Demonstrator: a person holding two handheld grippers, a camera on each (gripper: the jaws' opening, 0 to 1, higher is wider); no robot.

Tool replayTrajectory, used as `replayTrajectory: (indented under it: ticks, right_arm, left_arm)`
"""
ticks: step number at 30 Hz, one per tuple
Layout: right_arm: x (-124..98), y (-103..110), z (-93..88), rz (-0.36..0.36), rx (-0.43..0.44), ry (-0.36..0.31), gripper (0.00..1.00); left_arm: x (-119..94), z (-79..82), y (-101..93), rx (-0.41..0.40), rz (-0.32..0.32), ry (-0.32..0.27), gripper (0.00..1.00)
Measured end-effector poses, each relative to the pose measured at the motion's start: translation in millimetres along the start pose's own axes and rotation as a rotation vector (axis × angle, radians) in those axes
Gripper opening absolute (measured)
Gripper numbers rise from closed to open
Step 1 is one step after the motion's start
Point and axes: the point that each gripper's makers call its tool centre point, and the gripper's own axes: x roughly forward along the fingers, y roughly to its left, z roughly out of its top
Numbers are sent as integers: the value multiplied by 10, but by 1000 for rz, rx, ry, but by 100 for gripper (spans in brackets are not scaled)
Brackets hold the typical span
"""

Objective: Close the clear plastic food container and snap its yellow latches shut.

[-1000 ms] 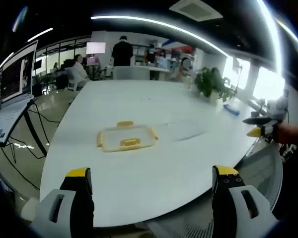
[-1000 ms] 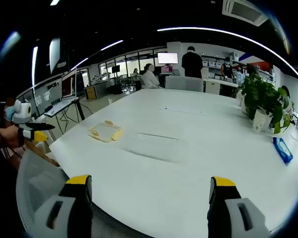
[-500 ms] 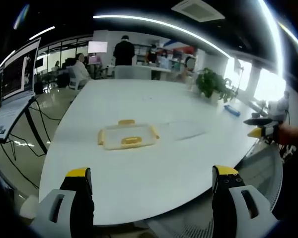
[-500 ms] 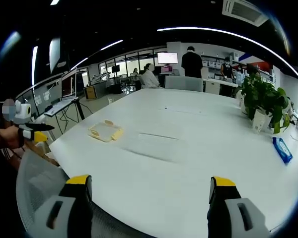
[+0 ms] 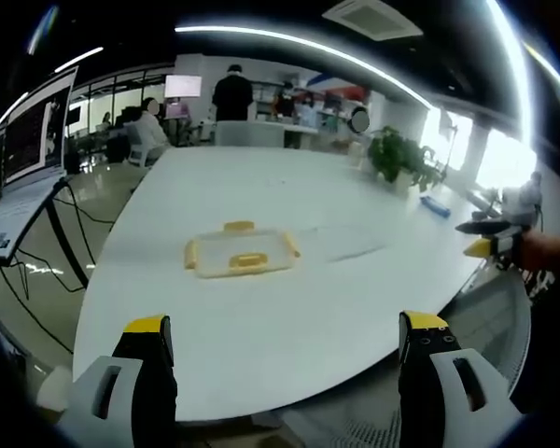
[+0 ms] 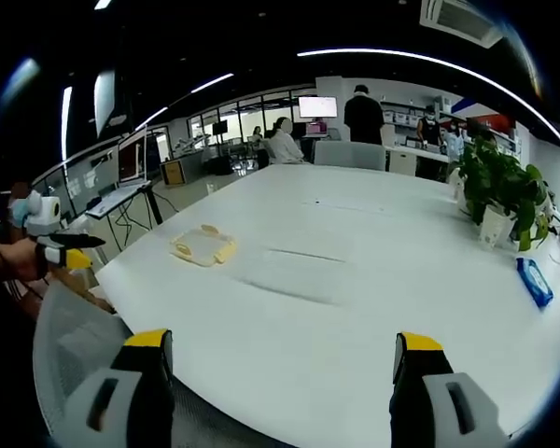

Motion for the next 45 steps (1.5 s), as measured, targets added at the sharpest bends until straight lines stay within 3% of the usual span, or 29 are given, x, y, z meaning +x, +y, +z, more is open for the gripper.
replayTrajectory:
  ticks: [30, 39, 45]
  right_arm:
    - [242, 184, 96, -15, -47, 42, 99]
    - [359, 335, 150, 0, -55, 46, 99]
    - [429, 407, 185, 4, -2, 29, 98]
  left_arm:
    - [-19, -74, 389, -10, -16, 22, 99]
    - [-33, -92, 512, -11, -25, 24, 99]
    - [-56, -110, 604, -10, -32, 29, 99]
